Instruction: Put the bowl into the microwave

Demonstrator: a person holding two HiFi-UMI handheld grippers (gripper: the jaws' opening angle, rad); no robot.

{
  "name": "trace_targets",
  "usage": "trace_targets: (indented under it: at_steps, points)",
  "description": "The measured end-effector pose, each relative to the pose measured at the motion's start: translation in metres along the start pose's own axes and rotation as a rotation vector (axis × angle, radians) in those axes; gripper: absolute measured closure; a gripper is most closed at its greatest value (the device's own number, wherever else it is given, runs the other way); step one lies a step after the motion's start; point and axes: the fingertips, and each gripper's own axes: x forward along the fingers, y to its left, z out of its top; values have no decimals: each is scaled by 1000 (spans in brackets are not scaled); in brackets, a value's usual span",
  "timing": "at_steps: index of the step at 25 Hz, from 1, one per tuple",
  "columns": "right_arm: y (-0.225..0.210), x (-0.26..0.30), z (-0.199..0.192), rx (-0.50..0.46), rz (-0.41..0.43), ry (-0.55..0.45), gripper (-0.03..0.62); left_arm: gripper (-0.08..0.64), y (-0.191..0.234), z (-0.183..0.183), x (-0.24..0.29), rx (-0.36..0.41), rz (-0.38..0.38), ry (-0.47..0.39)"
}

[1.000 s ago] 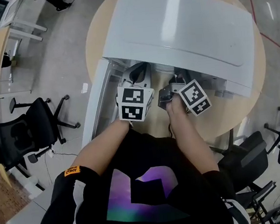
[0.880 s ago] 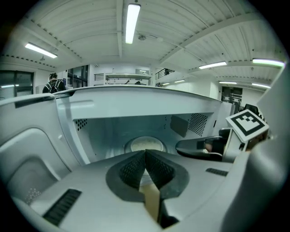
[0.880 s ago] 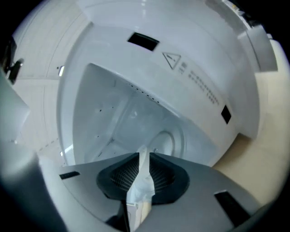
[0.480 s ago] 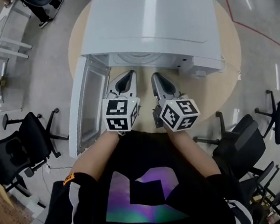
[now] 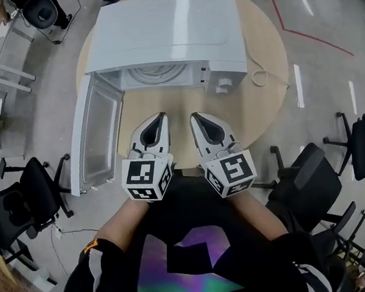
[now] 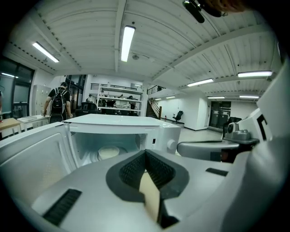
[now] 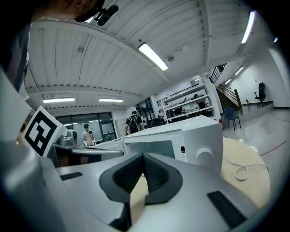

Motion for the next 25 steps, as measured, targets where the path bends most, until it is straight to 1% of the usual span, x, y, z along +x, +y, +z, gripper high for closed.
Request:
trace_targets:
  at_steps: [4, 8, 12, 15, 19, 22, 25]
  points:
    - [4, -25, -6, -25, 33, 7, 574, 514, -24, -9, -25, 6, 32, -3]
    - [8, -43, -13, -38, 61, 11, 574, 514, -40, -18, -44, 1, 60, 0]
    - [11, -55, -8, -47, 69, -9, 574, 514, -50, -18, -59, 21, 70, -11]
    - [13, -67, 0, -67, 57, -28, 574, 514, -59, -14, -64, 38, 56, -29]
    - [15, -83, 5, -78, 20, -42, 574, 514, -72, -4, -73, 63, 22, -63]
    - [22, -91, 0, -76, -5, -40, 574, 514, -75, -5, -87, 75, 2, -77]
    - [40, -100, -11, -72, -23, -29, 574, 514, -72, -15, -112, 77, -2, -76]
